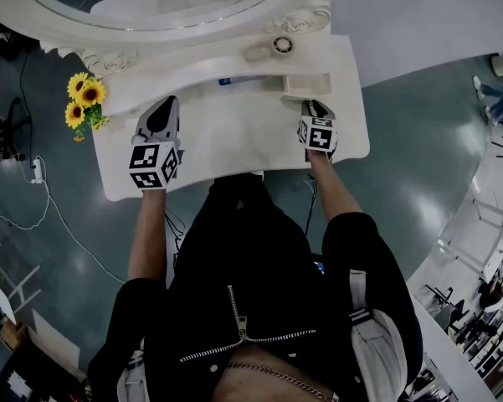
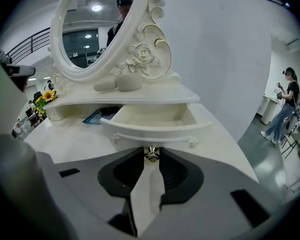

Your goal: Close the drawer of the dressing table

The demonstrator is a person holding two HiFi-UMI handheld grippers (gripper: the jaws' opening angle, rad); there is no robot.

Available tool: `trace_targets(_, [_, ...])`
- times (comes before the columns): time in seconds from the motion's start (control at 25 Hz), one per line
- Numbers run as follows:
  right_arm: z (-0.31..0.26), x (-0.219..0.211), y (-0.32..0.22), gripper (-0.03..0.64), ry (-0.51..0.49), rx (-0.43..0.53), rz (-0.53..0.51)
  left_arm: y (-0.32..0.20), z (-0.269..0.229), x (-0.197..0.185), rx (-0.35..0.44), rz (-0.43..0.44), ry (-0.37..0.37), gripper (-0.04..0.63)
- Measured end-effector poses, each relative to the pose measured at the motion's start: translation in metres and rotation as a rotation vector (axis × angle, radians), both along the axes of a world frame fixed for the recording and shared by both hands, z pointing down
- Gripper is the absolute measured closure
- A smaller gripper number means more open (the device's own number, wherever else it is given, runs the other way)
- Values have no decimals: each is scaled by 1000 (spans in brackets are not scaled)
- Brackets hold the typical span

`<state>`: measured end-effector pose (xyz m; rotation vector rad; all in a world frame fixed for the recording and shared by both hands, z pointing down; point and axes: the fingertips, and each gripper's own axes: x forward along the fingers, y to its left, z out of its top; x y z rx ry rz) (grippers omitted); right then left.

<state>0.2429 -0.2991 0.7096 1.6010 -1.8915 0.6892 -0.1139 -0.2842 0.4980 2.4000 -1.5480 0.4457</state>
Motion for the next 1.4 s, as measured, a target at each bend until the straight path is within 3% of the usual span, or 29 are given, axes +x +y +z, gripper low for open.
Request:
trace_targets(0.2, [0,0,0,517,33,4,-8,-1,1,-2,-3,-1,-4,574])
trace_targets(0.56, [-9,-4,0,518,221,38,-97,-1,3,-1,-8,1,-2,574])
trace_targets(1.4, [-10,-5,-24,518,142,34,-80,-6,4,-8,-12,-19,-10,574])
